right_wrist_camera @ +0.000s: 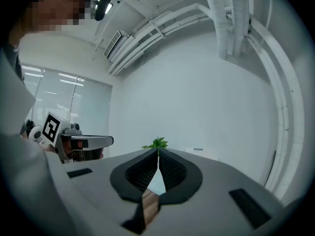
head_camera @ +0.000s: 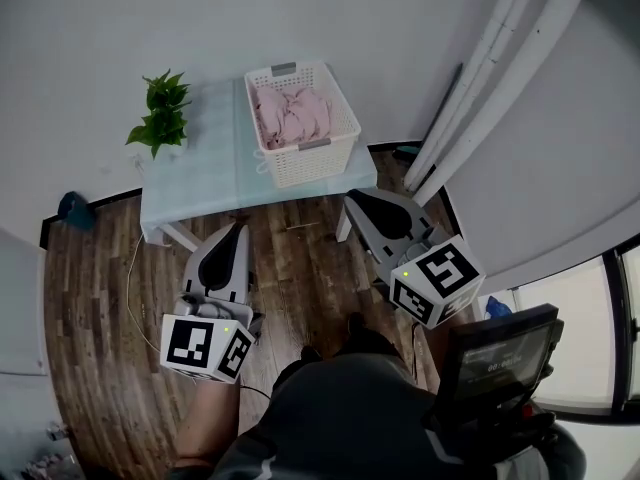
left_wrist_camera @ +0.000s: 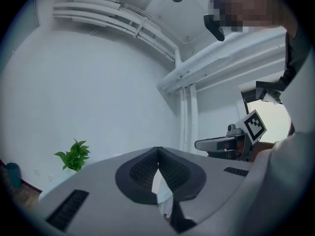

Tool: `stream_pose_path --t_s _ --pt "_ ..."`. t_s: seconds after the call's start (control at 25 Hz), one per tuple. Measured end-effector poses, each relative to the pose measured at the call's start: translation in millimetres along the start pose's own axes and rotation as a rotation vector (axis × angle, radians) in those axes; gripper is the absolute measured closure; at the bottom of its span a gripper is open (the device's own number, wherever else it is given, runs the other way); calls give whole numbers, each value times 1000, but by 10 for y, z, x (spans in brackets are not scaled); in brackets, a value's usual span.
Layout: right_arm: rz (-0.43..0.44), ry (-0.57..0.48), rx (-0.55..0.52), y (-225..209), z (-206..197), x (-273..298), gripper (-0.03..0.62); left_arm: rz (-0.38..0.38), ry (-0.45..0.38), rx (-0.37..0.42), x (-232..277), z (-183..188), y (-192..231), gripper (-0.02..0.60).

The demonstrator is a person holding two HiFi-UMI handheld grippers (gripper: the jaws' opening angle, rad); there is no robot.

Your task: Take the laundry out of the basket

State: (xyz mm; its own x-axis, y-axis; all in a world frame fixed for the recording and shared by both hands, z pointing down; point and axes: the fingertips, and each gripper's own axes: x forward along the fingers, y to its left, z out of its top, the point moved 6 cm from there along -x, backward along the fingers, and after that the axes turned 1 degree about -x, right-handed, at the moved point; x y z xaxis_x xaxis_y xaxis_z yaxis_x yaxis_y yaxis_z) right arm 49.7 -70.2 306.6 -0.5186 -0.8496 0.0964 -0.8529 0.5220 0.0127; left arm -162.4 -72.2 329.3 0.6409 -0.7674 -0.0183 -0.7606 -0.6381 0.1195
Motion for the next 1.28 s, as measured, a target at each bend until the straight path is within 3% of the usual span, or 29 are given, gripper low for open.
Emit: stream_pose_path --t_s 0.16,0.32,1.0,1.28 --pt "-5 -7 12 -251 -52 216 576 2 16 -8 272 -71 102 574" --pt "-11 -35 39 -584 -40 500 576 54 28 0 584 -59 272 574" --pt "85 -63 38 -2149 69 1434 576 143 51 28 2213 126 554 574" --pt "127 -36 12 -2414 17 1807 574 180 75 36 2535 101 762 574"
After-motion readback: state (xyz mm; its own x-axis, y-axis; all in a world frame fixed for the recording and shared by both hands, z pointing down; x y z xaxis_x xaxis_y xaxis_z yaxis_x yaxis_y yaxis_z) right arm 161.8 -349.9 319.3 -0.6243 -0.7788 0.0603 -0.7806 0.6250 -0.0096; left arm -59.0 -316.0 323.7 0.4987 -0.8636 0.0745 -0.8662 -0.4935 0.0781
